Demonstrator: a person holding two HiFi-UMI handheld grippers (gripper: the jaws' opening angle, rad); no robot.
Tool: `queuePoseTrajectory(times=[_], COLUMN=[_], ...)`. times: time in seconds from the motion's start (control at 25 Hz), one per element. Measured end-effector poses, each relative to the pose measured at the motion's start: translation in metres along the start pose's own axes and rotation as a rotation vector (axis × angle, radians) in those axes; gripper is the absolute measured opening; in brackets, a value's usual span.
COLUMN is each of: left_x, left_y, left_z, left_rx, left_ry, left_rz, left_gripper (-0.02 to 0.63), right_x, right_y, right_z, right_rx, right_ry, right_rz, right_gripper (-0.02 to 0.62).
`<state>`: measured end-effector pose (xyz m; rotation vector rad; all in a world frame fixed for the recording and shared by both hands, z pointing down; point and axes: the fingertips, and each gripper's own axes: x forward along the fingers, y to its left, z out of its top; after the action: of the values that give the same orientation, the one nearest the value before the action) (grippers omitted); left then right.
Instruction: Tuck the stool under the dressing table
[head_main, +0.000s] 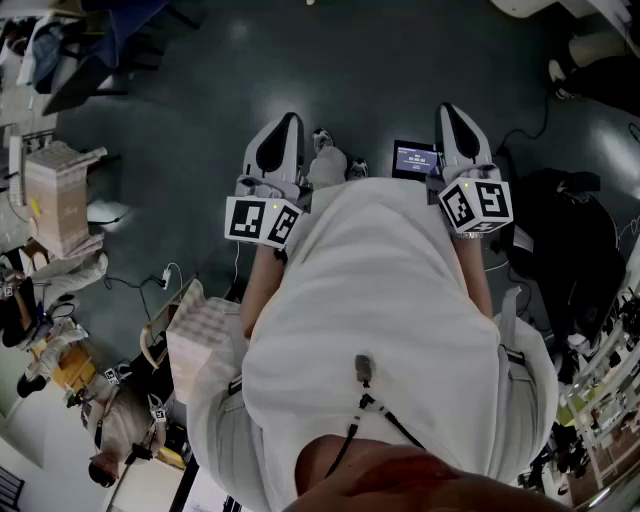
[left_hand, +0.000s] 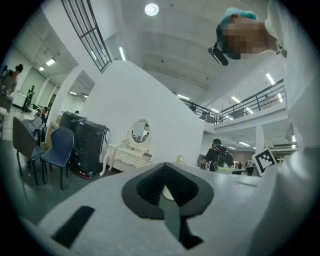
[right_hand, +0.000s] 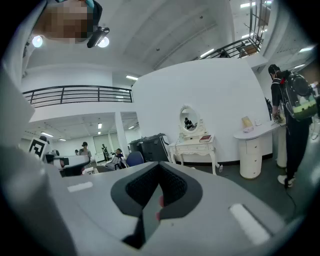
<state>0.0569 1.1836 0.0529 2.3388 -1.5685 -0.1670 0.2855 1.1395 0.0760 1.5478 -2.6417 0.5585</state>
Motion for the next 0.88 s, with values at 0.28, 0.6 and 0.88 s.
queuePoseTrajectory(times=[0.28, 0.6, 0.88], left_x=[0.005, 0.01, 0.005], left_y=[0.019, 0.012, 0.032], left_z=[-0.013, -0.013, -0.012], left_rx=[-0.023, -0.006, -0.038], left_ry=[-0.019, -0.033, -0.019], left_rz=[0.037, 0.014, 0.044], left_gripper=[0.005, 0.005, 0.005], right_x=[0.012, 0.011, 0.016], right_y=[-0.009, -0.013, 0.004], right_z=[0.008, 0.01, 0.003], right_rx=[-0.029, -0.016, -0.053], right_ry=[-0.043, -0.052, -0.031], right_rz=[0.009, 0.015, 0.025], right_gripper=[0.008, 0.006, 0.006])
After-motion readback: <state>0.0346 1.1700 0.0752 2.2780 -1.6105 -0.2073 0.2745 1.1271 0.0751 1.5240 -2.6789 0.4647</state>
